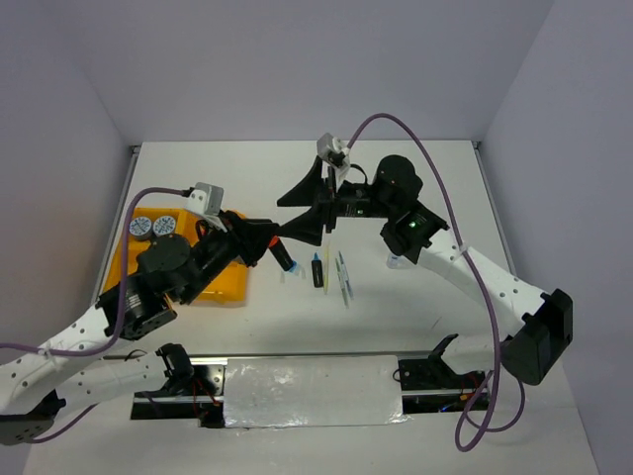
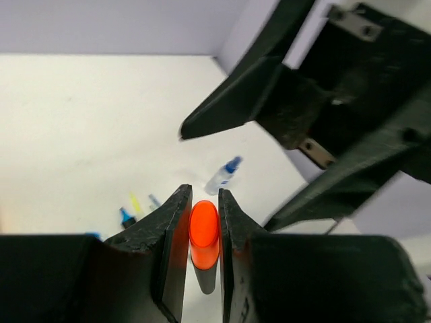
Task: Sort the stationery into containers
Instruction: Place the pen in the storage box.
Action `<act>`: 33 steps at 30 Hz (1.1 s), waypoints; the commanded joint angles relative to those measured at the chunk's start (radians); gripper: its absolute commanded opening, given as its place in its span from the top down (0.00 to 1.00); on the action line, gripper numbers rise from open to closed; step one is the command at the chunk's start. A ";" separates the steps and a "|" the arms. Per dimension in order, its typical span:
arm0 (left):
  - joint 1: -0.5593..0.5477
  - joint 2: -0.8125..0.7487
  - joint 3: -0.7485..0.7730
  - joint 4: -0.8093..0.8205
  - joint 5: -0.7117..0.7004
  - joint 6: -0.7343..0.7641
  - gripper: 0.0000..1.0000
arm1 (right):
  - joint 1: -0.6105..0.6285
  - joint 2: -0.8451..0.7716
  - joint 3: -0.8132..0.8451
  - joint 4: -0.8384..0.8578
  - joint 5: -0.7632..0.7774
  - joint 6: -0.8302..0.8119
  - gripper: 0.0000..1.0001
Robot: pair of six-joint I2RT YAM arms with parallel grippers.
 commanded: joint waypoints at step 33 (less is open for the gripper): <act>0.756 0.580 -0.047 -0.023 -0.278 -0.454 0.75 | -0.075 -0.584 -0.614 -0.009 0.429 0.086 0.03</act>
